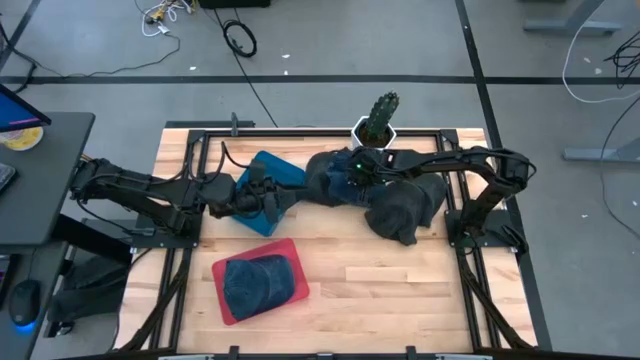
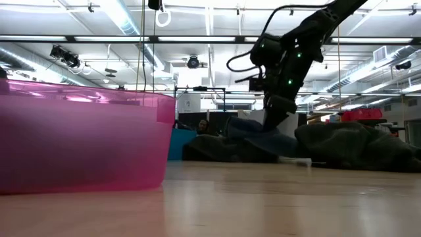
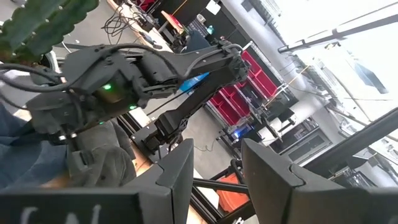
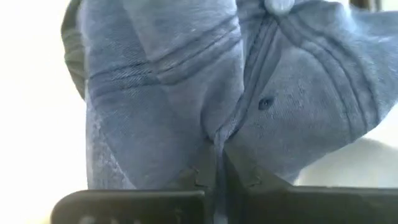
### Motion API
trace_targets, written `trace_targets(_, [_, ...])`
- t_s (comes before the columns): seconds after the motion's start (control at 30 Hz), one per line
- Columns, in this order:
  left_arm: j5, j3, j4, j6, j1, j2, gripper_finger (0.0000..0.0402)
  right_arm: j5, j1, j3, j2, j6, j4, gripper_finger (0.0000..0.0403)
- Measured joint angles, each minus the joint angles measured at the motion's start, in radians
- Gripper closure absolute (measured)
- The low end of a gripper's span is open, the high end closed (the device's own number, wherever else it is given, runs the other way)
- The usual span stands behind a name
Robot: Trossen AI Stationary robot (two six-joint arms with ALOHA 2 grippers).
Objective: Pick & Place hat
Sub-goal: Put the blue cap into the red bin
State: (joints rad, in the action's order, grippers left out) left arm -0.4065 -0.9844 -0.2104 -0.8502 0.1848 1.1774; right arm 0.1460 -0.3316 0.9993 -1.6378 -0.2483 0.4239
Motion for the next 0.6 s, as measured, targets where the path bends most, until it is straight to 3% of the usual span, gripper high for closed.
trace_targets(0.43, [-0.001,0.0,0.002,0.007,0.0,0.0,0.0262,0.042,0.078,0.0,0.265,0.058,0.05,0.0401])
trace_targets(0.6, [-0.06,0.0,0.005,-0.069,-0.003,0.0,0.0262,0.052,0.125,0.0,0.379,0.1,0.045,0.0402])
